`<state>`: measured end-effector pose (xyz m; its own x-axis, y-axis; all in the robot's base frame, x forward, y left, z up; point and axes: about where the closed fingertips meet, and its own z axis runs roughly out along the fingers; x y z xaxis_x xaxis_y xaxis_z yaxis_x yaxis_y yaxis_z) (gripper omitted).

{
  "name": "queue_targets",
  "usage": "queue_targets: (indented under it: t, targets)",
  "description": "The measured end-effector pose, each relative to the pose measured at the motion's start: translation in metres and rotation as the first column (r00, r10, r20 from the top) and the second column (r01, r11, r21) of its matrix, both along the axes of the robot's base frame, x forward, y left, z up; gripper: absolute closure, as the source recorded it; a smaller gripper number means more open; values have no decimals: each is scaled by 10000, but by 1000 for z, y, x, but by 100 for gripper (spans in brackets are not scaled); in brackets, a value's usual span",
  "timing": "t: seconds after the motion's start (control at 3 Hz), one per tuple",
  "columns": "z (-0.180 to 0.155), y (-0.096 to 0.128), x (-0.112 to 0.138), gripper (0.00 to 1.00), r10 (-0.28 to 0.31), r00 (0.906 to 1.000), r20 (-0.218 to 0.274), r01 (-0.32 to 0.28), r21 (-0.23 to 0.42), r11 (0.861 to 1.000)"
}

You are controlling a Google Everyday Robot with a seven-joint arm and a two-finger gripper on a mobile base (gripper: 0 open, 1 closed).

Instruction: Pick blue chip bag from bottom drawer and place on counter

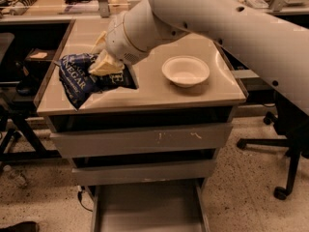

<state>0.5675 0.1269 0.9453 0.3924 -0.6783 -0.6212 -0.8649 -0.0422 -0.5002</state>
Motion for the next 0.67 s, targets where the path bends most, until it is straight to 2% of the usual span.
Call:
queue_targets:
  t: [0.33, 0.67]
  targets:
    - [-4, 1, 4, 100, 85, 9999, -71, -87, -165, 9998]
    - [-7, 3, 26, 100, 196, 9990, -390, -210, -366, 9991]
